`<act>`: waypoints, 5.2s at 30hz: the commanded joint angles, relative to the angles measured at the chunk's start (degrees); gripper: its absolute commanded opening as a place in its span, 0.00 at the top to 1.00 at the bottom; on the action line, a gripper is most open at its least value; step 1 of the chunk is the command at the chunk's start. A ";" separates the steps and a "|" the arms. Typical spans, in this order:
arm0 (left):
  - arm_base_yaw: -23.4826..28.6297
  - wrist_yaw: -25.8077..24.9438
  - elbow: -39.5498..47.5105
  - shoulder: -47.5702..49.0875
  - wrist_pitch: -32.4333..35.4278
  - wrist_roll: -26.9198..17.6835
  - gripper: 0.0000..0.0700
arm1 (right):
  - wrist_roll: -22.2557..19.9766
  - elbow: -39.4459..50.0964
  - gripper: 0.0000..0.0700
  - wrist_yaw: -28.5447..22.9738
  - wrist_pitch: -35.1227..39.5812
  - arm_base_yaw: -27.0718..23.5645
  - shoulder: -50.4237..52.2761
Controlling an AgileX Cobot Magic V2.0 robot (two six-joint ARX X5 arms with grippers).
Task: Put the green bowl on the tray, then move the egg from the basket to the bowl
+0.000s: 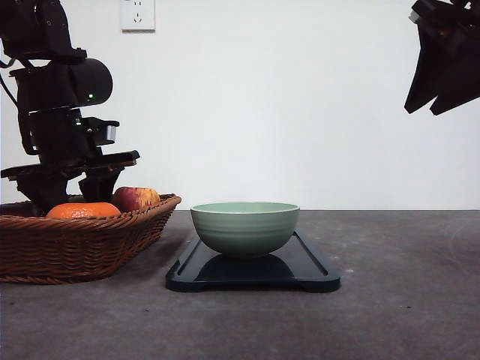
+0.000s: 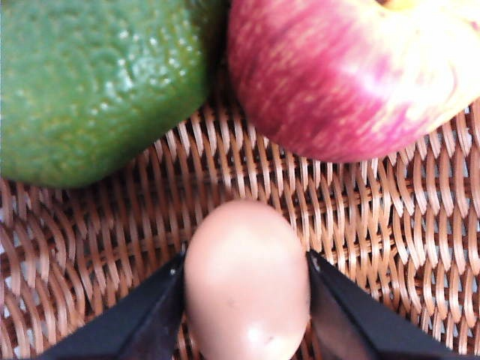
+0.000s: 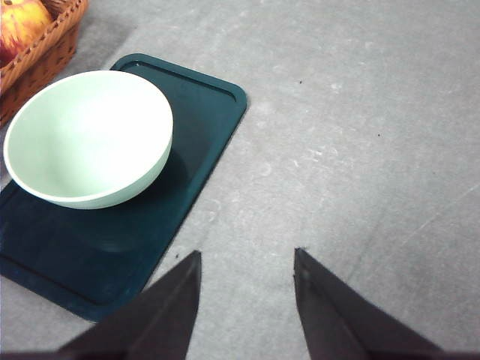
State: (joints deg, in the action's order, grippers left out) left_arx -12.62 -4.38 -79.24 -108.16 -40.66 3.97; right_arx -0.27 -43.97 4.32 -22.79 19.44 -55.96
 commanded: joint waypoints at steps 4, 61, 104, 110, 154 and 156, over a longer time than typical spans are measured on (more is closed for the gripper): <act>-0.20 0.15 -1.07 -1.05 -0.04 0.15 0.64 | -0.39 -0.20 0.65 0.00 0.72 0.20 -0.44; -23.49 -0.08 -1.09 11.89 19.53 2.46 0.67 | -0.42 -0.20 0.65 0.13 0.39 0.20 -0.44; -25.00 1.01 -1.09 -7.50 25.27 1.46 0.46 | -0.42 -0.20 0.65 0.13 0.02 0.20 -0.44; -25.00 1.01 -3.12 -7.33 21.89 1.50 0.44 | -0.42 -0.20 0.65 0.13 0.02 0.20 -0.44; -20.24 1.01 16.44 37.30 7.95 0.22 0.44 | -0.37 -0.20 0.65 0.27 -4.91 0.31 -0.44; -19.33 1.01 20.16 40.46 8.91 1.12 0.44 | -0.37 -0.20 0.65 0.32 -4.90 0.31 -0.44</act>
State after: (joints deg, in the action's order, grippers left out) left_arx -31.87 -3.31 -59.74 -68.37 -32.74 4.21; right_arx -0.27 -43.97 4.48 -28.03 19.46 -55.96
